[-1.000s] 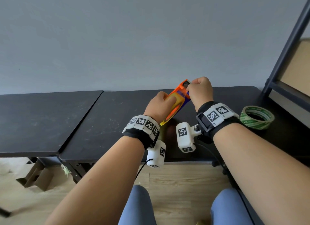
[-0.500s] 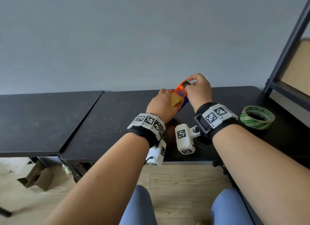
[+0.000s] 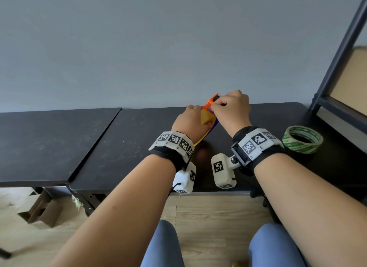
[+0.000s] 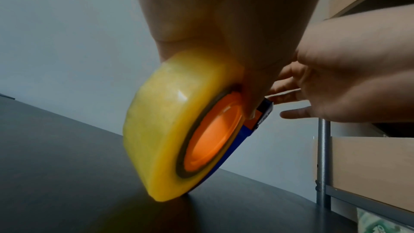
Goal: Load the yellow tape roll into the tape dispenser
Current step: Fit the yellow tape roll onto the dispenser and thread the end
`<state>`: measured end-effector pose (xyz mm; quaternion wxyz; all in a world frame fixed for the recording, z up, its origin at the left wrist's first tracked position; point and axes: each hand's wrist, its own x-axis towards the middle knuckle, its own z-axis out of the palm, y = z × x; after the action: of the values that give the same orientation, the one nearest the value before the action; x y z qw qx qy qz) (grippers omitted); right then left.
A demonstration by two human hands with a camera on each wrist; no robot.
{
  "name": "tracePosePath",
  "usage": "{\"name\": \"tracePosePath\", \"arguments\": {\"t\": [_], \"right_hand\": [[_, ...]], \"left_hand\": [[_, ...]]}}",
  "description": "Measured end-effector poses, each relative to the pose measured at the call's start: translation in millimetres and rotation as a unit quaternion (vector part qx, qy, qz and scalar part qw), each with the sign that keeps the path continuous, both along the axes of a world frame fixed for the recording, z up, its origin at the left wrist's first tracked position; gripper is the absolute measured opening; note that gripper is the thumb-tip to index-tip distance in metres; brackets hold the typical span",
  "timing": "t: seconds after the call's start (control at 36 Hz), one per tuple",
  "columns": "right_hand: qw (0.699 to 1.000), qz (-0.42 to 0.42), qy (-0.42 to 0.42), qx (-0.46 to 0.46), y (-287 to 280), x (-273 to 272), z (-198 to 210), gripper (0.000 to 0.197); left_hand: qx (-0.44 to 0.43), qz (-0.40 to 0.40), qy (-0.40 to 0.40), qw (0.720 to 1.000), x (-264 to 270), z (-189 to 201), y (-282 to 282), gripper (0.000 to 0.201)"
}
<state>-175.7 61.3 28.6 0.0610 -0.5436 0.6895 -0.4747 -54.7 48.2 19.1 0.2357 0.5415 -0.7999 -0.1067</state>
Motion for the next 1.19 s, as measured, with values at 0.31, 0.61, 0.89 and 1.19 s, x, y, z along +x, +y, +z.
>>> {"name": "tracePosePath", "arguments": {"t": [0.31, 0.61, 0.89, 1.19], "right_hand": [[0.984, 0.000, -0.165, 0.069, 1, -6, 10, 0.010], [0.966, 0.041, -0.241, 0.088, 14, -8, 22, 0.025], [0.983, 0.076, -0.151, 0.073, 11, -16, 20, 0.017], [0.998, -0.021, -0.052, 0.002, -2, -21, 2, 0.021]], "left_hand": [[0.005, -0.029, 0.001, 1.000, 3, 1, 2, 0.051], [0.002, -0.023, 0.001, 1.000, 3, 1, -3, 0.048], [-0.013, -0.022, -0.008, 1.000, -2, 0, -4, 0.048], [-0.033, -0.015, -0.010, 0.999, -3, -4, 0, 0.044]]}}
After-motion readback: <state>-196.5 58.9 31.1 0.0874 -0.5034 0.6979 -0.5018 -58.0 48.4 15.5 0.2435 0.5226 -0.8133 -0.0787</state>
